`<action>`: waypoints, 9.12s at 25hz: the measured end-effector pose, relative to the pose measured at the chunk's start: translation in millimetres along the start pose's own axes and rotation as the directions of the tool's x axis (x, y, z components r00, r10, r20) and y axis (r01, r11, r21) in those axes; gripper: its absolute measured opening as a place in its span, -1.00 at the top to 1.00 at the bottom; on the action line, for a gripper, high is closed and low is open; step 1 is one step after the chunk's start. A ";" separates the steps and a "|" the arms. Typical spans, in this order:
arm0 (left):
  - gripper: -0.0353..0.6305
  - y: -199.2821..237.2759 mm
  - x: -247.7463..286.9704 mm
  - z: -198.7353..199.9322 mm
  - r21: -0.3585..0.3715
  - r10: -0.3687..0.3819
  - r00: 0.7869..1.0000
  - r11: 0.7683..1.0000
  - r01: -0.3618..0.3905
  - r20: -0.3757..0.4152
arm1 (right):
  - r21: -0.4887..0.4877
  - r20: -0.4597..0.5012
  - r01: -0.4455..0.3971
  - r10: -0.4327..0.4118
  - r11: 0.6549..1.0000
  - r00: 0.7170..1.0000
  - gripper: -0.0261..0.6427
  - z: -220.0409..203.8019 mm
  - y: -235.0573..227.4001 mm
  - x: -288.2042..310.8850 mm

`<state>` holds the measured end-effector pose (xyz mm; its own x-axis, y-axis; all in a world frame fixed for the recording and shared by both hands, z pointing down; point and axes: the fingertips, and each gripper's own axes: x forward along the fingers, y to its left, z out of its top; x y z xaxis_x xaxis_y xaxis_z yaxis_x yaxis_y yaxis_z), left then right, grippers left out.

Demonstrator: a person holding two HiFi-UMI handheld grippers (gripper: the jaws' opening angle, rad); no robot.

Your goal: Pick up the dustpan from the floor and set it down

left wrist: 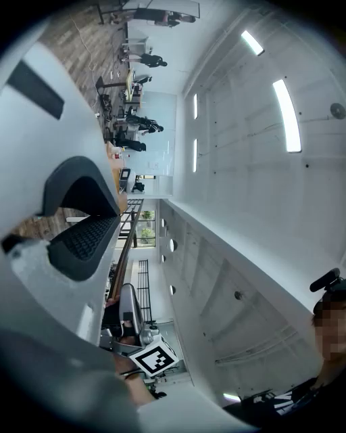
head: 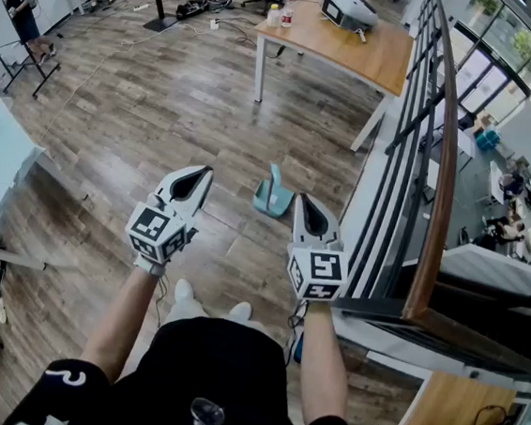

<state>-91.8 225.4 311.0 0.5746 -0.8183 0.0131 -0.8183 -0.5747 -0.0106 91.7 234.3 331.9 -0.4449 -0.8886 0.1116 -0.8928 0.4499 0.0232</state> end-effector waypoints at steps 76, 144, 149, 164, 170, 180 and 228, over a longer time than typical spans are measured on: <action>0.90 158.8 318.8 -93.9 -0.135 -0.176 0.975 0.978 0.158 -0.138 | 0.056 -0.146 0.035 -0.026 0.998 0.989 0.94 -42.2 -159.6 320.4; 0.90 137.6 315.2 -421.1 -0.310 -0.090 0.928 0.950 -0.029 -0.361 | 0.038 -0.663 0.008 0.019 0.999 0.749 0.64 -517.2 -136.1 394.9; 0.90 136.6 313.6 -421.0 -0.321 -0.091 0.928 0.947 -0.032 -0.362 | 0.028 -0.660 -0.002 0.020 1.000 0.751 0.64 -514.2 -135.7 393.3; 0.90 139.7 304.6 -419.8 -0.324 -0.082 0.932 0.945 -0.040 -0.354 | 0.035 -0.649 0.021 0.006 0.999 0.760 0.66 -504.7 -147.6 385.5; 0.90 136.2 302.9 -410.6 -0.313 -0.082 0.935 0.949 -0.033 -0.346 | 0.056 -0.638 0.049 -0.003 0.997 0.770 0.66 -488.3 -159.4 376.6; 0.90 134.1 304.3 -353.9 -0.285 -0.077 0.943 0.958 -0.020 -0.324 | 0.107 -0.607 0.099 -0.014 0.989 0.795 0.67 -410.3 -198.1 345.3; 0.90 83.3 332.1 -28.7 -0.069 0.033 0.993 0.997 -0.041 -0.111 | -0.045 -0.266 0.047 -0.057 0.998 0.962 0.65 -8.0 -298.4 241.8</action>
<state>30.4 -94.2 343.2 0.5421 -0.8312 0.1232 -0.8401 -0.5394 0.0575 251.1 -114.0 359.9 -0.3585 -0.8568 0.3706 -0.9085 0.4116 0.0728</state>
